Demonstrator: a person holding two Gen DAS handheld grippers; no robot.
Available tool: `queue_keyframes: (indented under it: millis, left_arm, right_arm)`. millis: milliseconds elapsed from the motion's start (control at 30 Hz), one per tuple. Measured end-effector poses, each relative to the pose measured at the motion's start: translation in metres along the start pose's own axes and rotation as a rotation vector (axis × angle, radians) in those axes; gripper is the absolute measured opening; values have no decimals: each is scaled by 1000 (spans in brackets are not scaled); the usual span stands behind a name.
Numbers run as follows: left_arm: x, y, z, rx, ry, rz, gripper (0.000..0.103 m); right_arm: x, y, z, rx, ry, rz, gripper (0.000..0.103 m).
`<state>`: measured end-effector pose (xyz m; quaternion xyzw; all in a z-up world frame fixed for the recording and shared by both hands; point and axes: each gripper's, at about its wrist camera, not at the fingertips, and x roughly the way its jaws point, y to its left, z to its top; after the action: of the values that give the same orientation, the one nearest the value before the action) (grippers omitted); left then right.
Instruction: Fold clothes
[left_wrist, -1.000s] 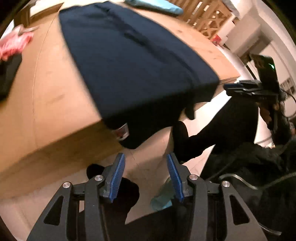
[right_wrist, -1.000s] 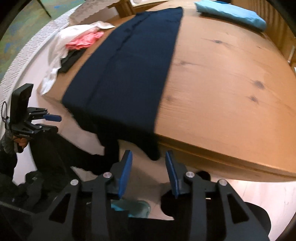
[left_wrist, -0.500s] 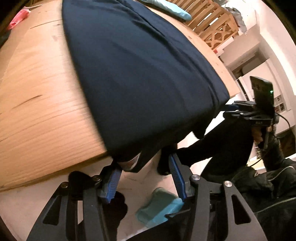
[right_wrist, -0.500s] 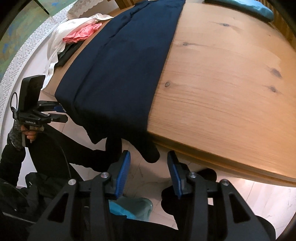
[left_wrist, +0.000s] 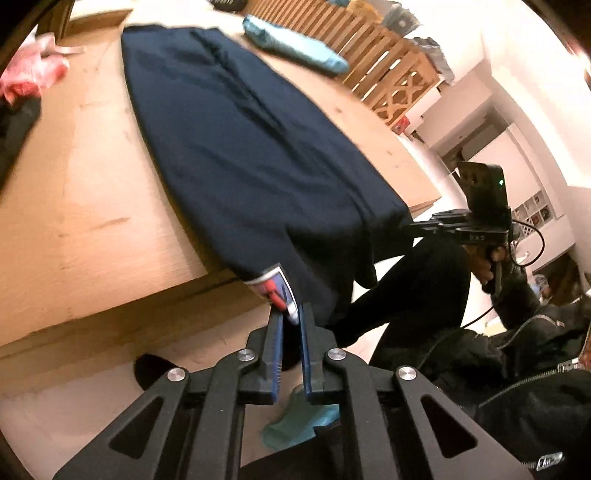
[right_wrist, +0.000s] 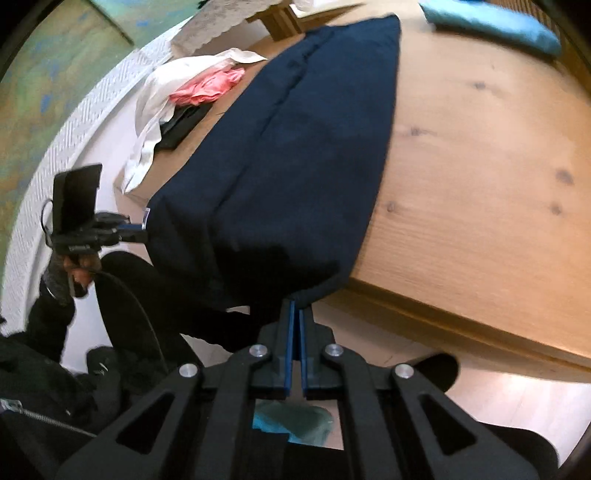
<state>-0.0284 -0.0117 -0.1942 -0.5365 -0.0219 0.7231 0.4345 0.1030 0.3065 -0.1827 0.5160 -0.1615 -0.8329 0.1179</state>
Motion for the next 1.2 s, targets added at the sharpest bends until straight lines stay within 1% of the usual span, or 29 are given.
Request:
queue_keyframes:
  millis: [33, 67, 100, 133, 167, 233, 300, 333, 367, 400, 433, 467, 533, 567, 633, 700, 800, 867, 933, 1033, 1100, 1133, 1167, 1200]
  left_arm:
    - [0, 1, -3, 0, 2, 2, 8]
    - [6, 5, -6, -10, 16, 8, 8]
    - [14, 9, -9, -25, 36, 17, 7]
    - [20, 12, -12, -37, 49, 30, 5]
    - [25, 14, -16, -48, 58, 46, 5]
    - [30, 14, -20, -51, 65, 67, 5]
    - [25, 6, -21, -23, 52, 66, 5]
    - [25, 1, -19, -14, 47, 66, 5]
    - [26, -5, -18, -5, 42, 65, 9]
    - [28, -12, -16, 5, 38, 51, 13]
    - [30, -20, -13, 14, 34, 29, 22]
    - [33, -28, -8, 22, 31, 5, 27]
    - [52, -45, -2, 39, 36, -43, 28]
    - [63, -55, 0, 47, 40, -67, 30]
    - [85, -71, 6, 60, 53, -112, 31]
    - [105, -78, 15, 46, 72, -121, 31]
    - [126, -84, 26, 30, 97, -98, 32]
    - [131, -84, 32, 8, 102, -65, 36]
    - [135, -83, 35, -22, 99, -28, 37]
    - [136, -80, 36, -34, 93, 20, 37]
    - [134, -81, 35, -32, 88, 31, 35]
    - [133, -81, 34, -34, 82, 32, 35]
    - [131, -81, 33, -36, 75, 33, 35]
    - [129, -81, 33, -46, 68, 35, 35]
  right_arm:
    - [10, -4, -4, 2, 39, -55, 3]
    - [17, -11, -7, 7, 76, -102, 7]
    - [19, -13, -9, 12, 93, -134, 8]
    - [20, -14, -11, 17, 105, -163, 8]
    - [21, -15, -13, 22, 118, -193, 8]
    - [7, -3, -15, -16, 67, -187, 8]
    - [-2, 9, -14, -38, 25, -127, 8]
    - [-6, 15, -13, -48, 3, -85, 12]
    - [-4, 21, -11, -61, -6, -72, 26]
    - [-2, 26, -9, -74, -11, -68, 35]
    - [2, 29, -9, -97, -14, -97, 47]
    - [6, 30, -10, -104, -13, -129, 47]
    - [11, 26, -12, -96, -3, -181, 47]
    - [12, 21, -13, -81, 2, -193, 47]
    - [11, 11, -14, -54, 0, -194, 47]
    - [9, 5, -14, -39, -4, -190, 47]
    - [8, 1, -12, -45, -10, -180, 47]
    - [10, -5, -12, -54, -12, -170, 47]
    - [15, -6, -9, -55, -4, -141, 47]
    - [25, -5, -8, -51, 3, -99, 47]
    - [27, -4, -9, -50, -11, -67, 47]
    - [27, -3, -9, -53, -17, -53, 43]
    - [27, -2, -9, -57, -21, -47, 31]
    - [26, -1, -8, -58, -21, -44, 22]
